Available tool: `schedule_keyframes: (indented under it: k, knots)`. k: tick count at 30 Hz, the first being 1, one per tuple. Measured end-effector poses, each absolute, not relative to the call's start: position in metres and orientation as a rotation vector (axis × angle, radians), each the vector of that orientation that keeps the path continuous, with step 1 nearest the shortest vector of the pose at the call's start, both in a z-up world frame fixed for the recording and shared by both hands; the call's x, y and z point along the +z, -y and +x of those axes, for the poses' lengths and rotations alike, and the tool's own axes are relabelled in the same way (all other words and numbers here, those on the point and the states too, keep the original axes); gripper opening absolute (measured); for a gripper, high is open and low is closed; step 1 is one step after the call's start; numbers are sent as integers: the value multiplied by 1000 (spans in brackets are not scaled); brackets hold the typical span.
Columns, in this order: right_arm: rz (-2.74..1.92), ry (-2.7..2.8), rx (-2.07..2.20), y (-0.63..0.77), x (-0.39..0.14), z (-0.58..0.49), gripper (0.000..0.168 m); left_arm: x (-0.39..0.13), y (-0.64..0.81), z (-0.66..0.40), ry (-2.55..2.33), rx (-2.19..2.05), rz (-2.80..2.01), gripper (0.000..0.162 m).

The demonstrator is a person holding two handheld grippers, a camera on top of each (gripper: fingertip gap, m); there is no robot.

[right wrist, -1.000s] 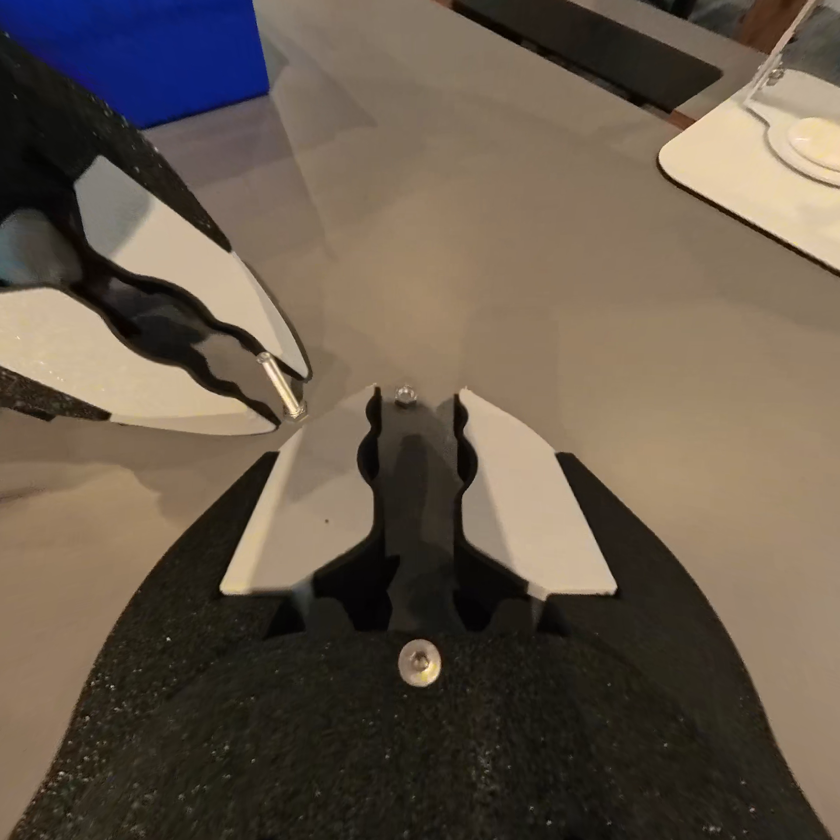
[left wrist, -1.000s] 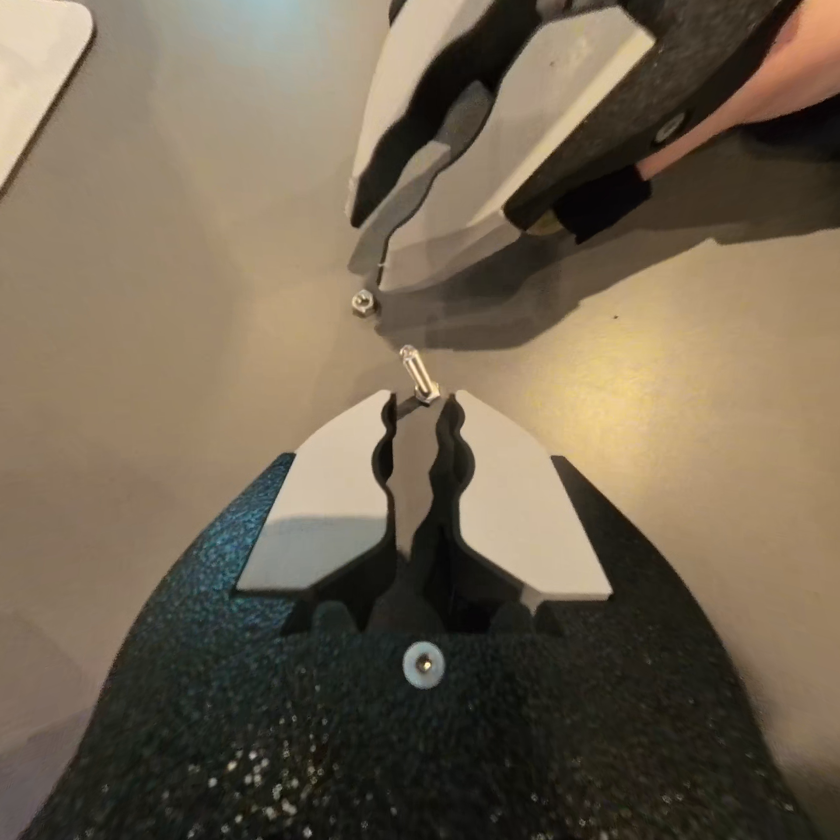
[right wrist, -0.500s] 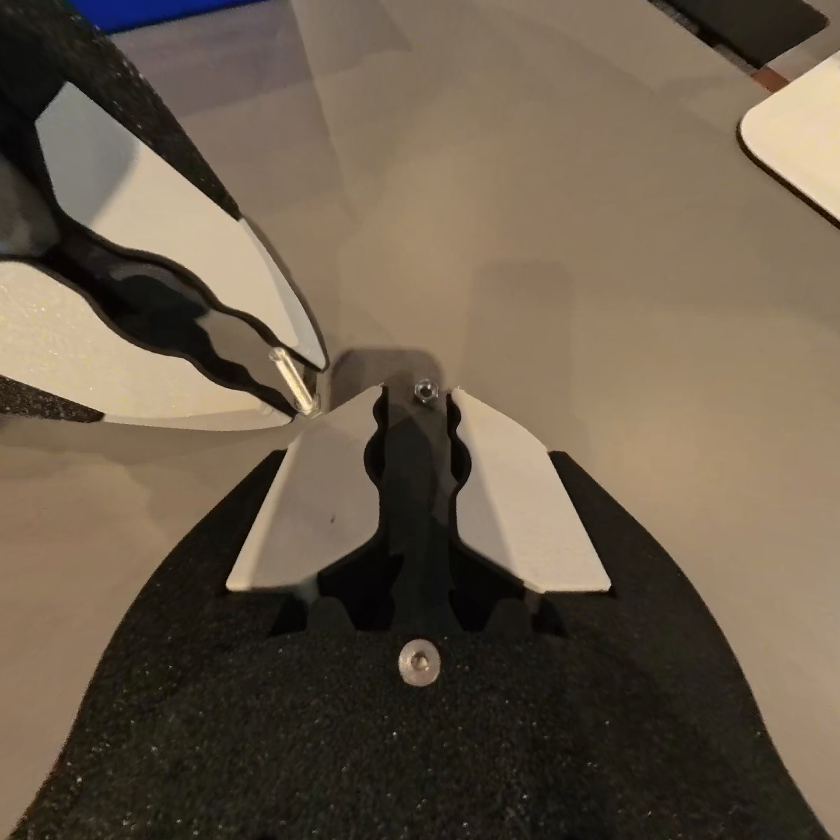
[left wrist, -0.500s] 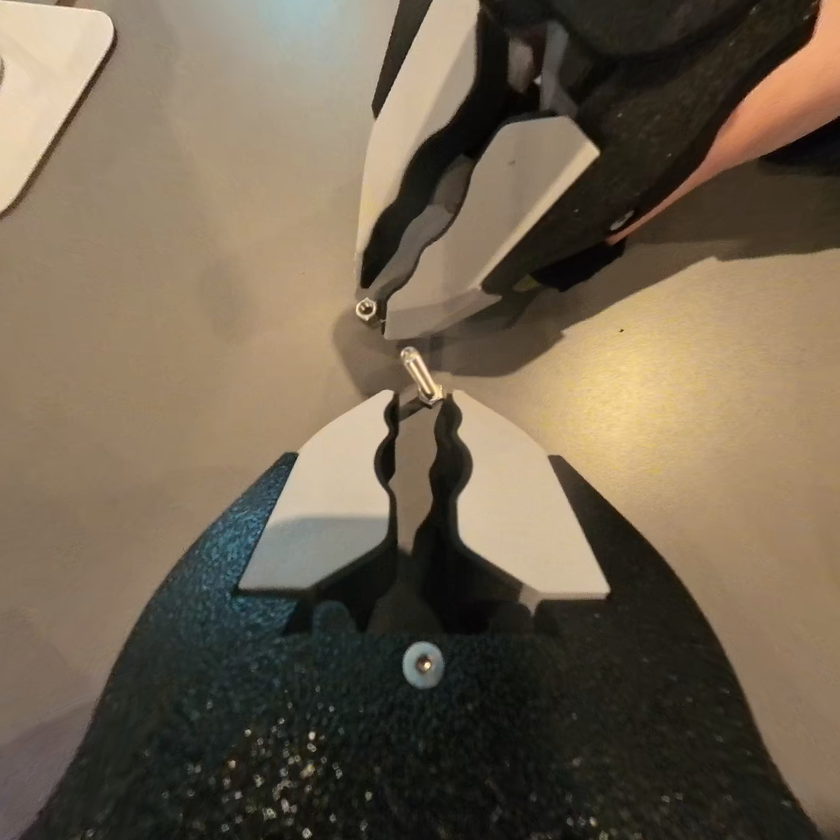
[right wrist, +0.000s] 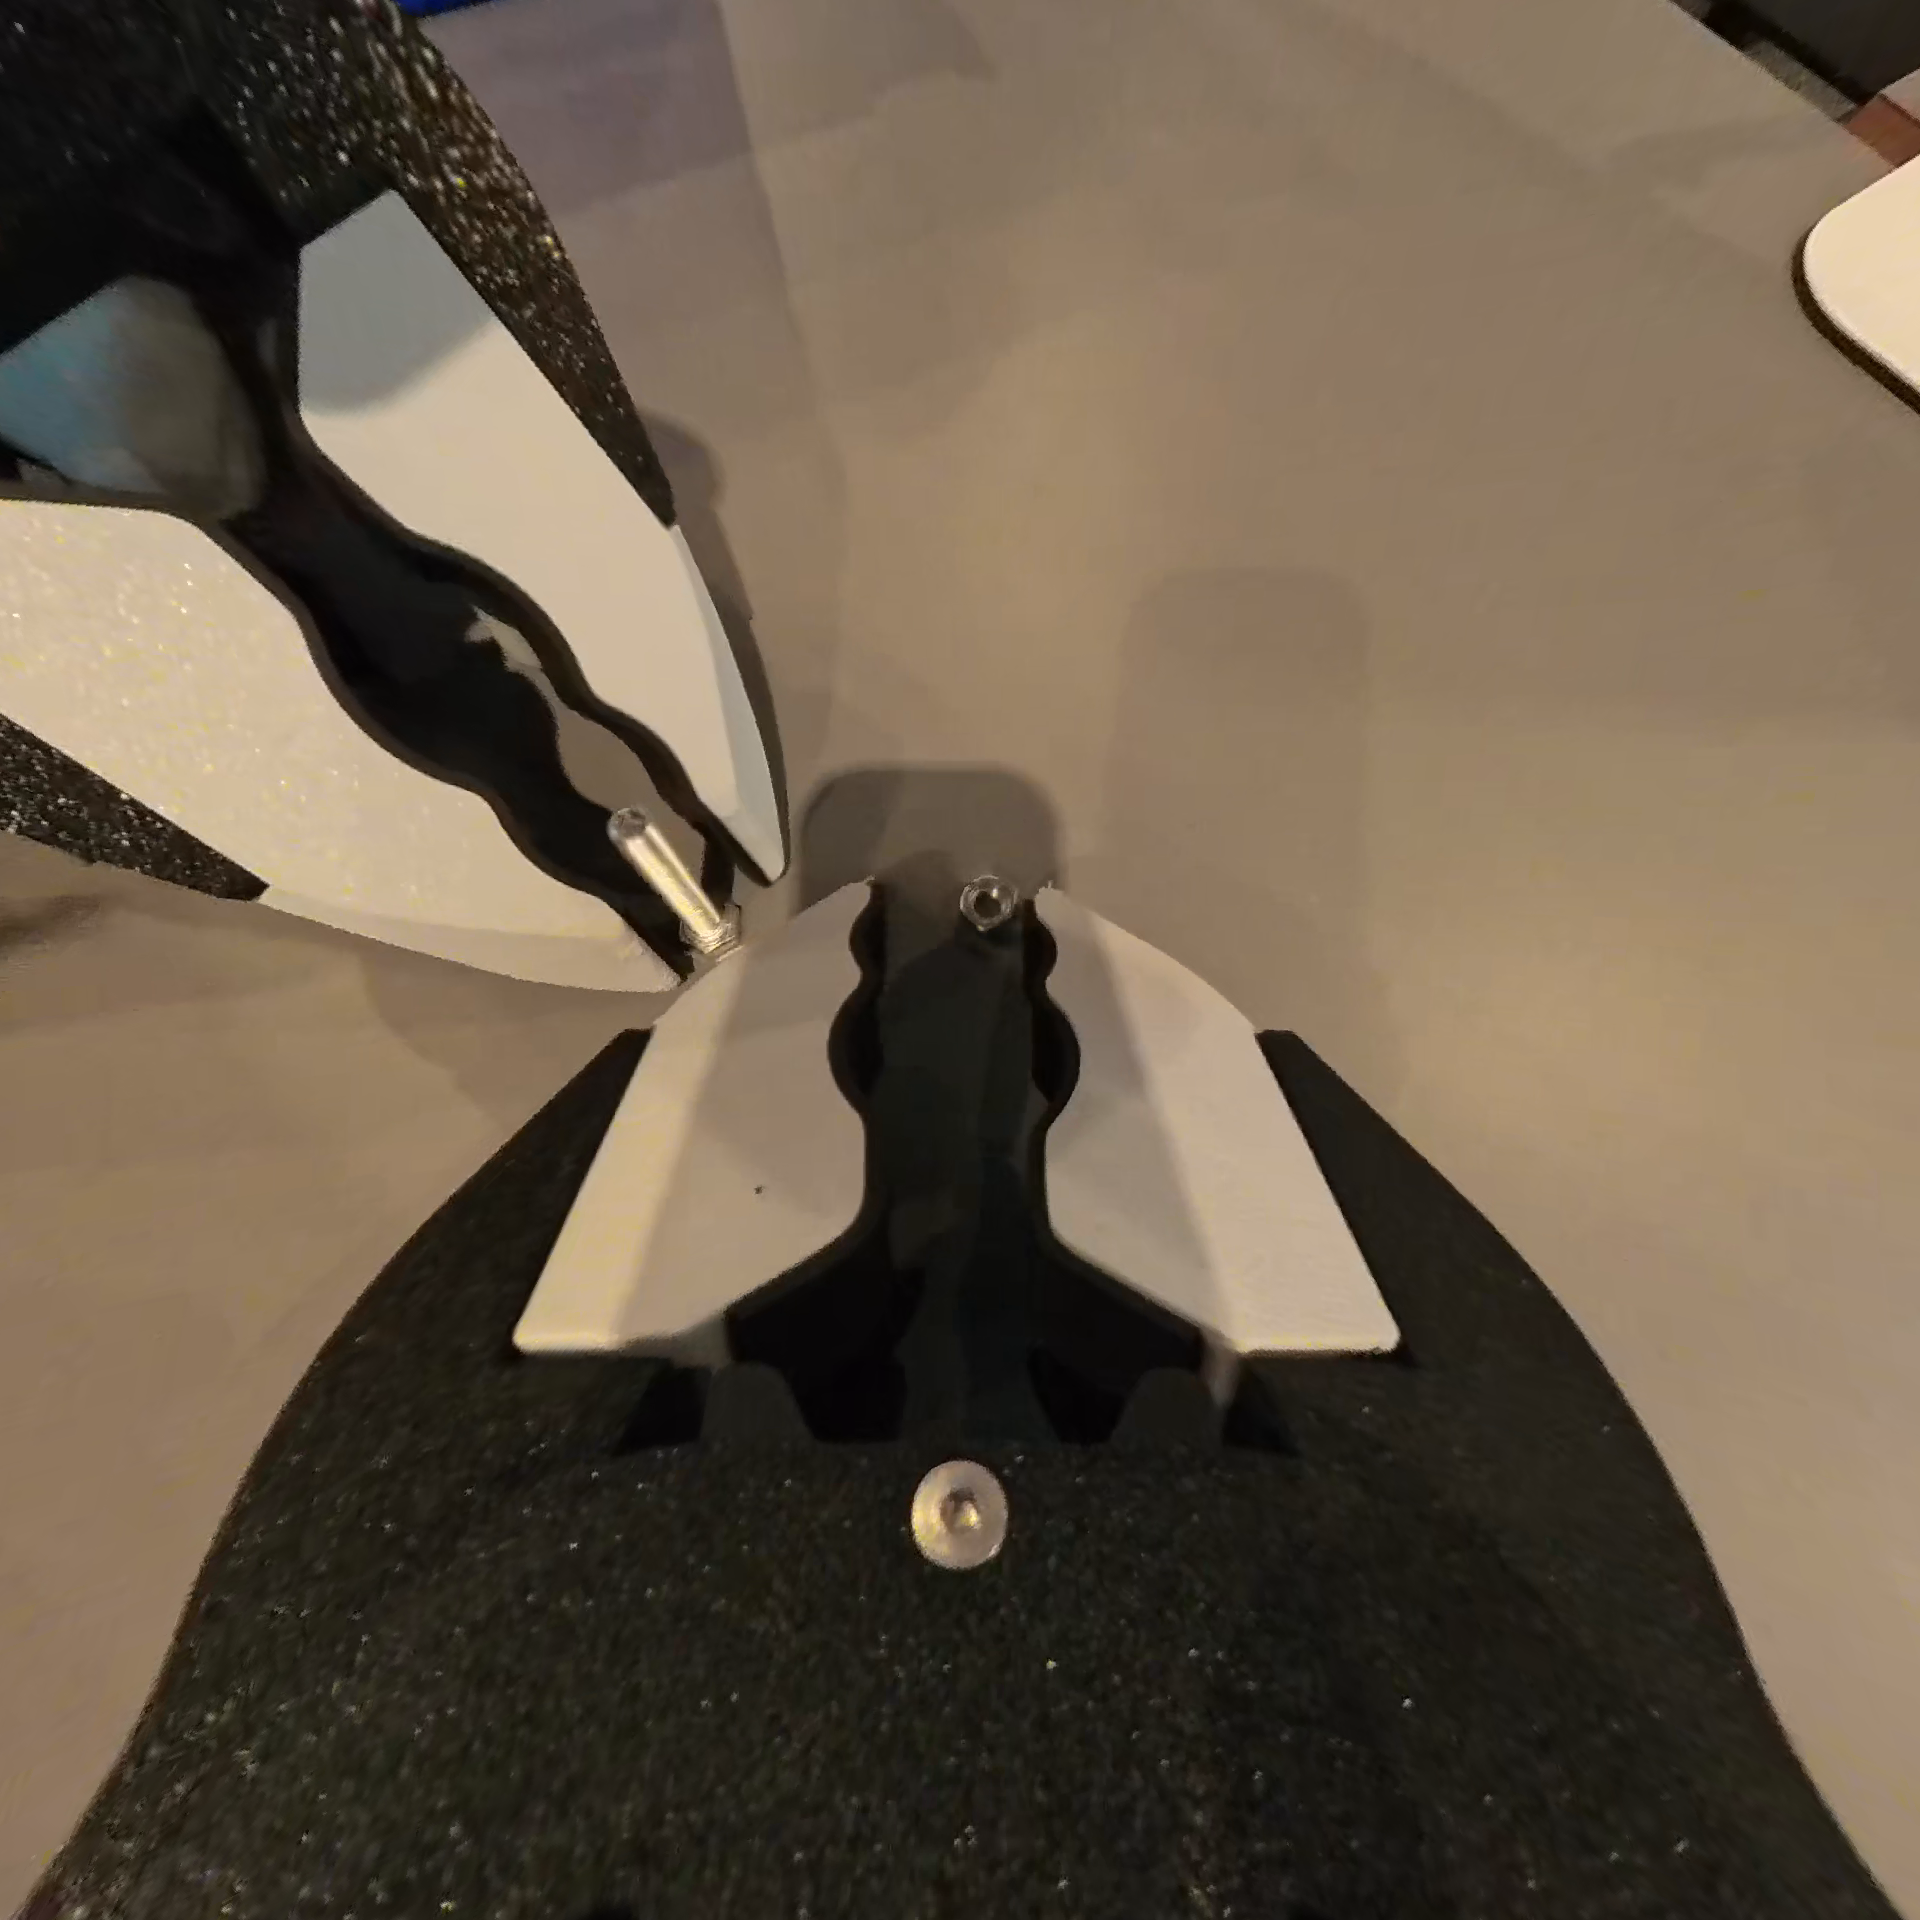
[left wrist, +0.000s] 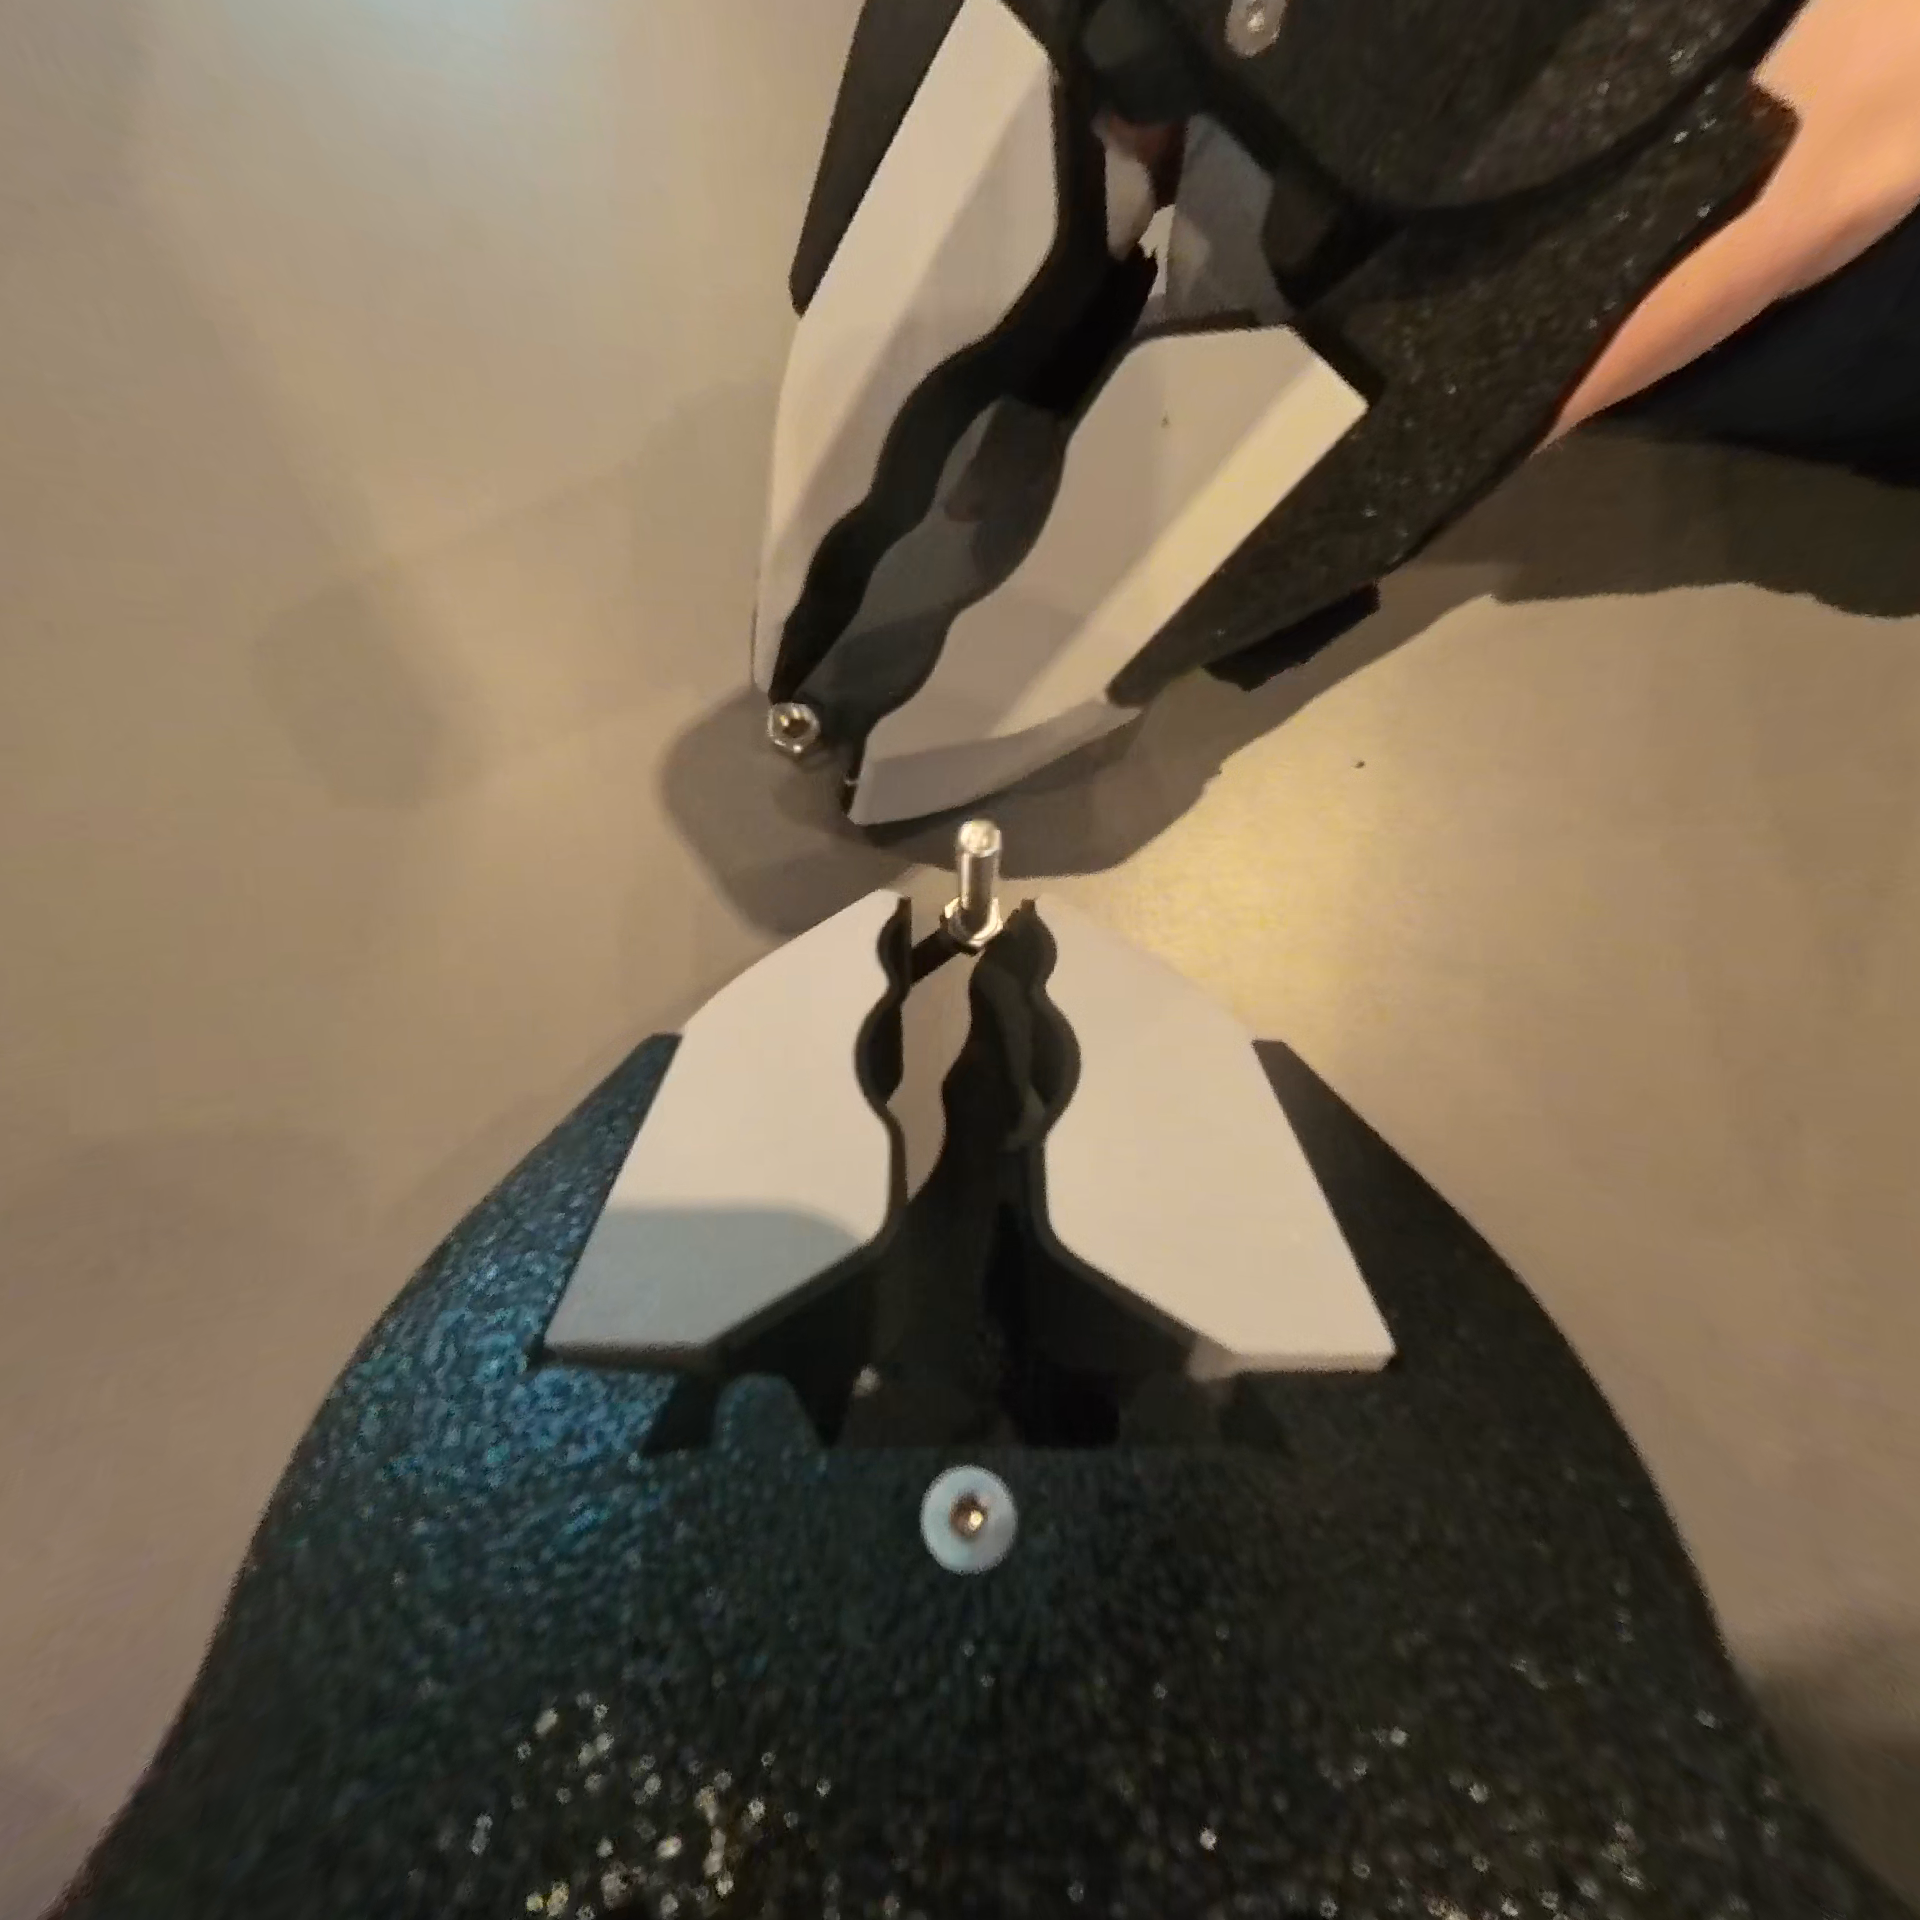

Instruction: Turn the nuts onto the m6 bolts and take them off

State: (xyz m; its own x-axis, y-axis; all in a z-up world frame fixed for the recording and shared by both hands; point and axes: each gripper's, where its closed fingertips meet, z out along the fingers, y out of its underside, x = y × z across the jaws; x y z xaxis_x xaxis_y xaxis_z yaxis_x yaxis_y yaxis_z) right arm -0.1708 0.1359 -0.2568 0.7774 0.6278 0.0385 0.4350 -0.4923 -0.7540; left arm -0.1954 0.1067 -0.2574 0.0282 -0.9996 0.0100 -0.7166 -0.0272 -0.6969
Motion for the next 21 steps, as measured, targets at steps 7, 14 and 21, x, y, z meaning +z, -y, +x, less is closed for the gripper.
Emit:
schedule_keyframes:
  k: [7, 14, 21]
  knots:
    - [-2176, 774, 323, -138, -257, -170, 25, -257, -105, -195, -1721, -790, -1812, 10]
    - [-2180, 752, 286, -141, -258, -165, 10, -257, -104, -195, -1719, -775, -1781, 9]
    - [-2124, 769, 315, -140, -247, -164, 10, -257, -104, -194, -1701, -721, -1783, 9]
